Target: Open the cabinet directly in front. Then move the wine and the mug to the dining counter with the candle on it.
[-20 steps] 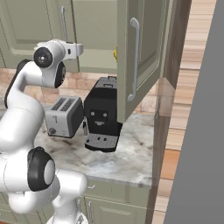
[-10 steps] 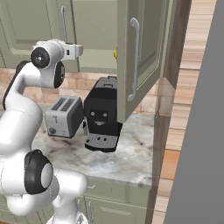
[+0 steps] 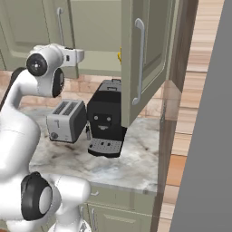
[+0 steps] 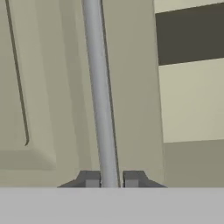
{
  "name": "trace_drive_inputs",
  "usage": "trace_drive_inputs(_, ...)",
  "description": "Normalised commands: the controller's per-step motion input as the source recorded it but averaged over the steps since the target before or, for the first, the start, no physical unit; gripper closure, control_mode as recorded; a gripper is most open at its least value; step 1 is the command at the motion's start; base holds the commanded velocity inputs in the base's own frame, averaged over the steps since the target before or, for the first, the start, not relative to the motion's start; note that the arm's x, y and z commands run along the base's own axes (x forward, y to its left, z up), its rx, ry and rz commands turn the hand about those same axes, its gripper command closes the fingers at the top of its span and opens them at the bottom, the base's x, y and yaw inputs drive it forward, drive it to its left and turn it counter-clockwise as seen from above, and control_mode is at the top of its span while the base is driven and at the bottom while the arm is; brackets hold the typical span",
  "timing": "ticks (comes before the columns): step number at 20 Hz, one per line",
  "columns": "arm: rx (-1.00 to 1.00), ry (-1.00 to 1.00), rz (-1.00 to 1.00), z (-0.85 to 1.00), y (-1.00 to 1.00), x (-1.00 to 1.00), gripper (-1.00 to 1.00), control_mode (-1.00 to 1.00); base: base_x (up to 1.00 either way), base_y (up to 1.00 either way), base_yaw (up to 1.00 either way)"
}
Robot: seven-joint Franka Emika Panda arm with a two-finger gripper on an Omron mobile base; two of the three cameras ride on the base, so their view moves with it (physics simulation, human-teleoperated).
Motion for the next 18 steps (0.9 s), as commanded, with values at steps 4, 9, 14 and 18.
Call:
trace_drive_inputs(4,0.00,0.00,-0.08,0.09,0.29,-0.88,1.00,-1.00,0.00,0.00,0.00)
trace_drive_inputs(9,-0.01,0.00,-0.17,0.15,0.59,-1.00,1.00,-1.00,0.00,0.00,0.00)
trace_drive_inputs(14,-0.04,0.00,-0.21,0.07,0.75,-0.97,1.00,-1.00,0.00,0.00,0.00)
trace_drive_inputs(18,-0.08,0.00,-0.24,0.03,0.96,-0.77,1.00,-1.00,0.00,0.00,0.00)
